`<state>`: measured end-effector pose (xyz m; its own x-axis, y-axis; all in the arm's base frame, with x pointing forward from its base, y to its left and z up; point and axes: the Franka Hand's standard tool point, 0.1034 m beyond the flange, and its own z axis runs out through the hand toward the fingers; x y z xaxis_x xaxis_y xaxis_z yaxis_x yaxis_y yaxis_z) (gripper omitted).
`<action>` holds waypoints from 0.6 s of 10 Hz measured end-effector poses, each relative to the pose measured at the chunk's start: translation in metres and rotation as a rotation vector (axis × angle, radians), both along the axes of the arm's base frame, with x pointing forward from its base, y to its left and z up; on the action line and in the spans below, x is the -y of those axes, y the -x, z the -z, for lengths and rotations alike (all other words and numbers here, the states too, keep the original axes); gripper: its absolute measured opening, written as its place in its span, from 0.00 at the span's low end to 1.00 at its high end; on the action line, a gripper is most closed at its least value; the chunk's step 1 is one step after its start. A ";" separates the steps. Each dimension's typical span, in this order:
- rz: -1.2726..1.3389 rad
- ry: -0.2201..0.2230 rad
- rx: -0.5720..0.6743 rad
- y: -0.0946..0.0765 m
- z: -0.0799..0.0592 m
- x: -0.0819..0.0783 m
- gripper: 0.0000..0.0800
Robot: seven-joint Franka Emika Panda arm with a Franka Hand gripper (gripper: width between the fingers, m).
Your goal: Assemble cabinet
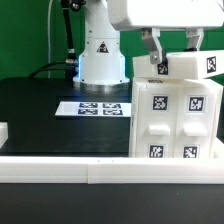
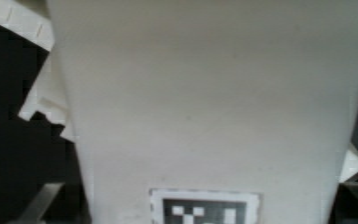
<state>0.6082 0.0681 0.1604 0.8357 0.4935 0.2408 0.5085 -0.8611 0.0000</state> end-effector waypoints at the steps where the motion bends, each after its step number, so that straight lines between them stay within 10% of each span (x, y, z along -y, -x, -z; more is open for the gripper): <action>1: 0.059 -0.013 -0.008 0.000 0.000 0.000 0.70; 6: 0.573 -0.124 -0.045 0.000 -0.001 0.000 0.70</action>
Offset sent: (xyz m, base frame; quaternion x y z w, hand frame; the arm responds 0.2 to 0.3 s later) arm -0.0117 -0.0071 -0.0005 -0.0082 0.0083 0.2078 0.9781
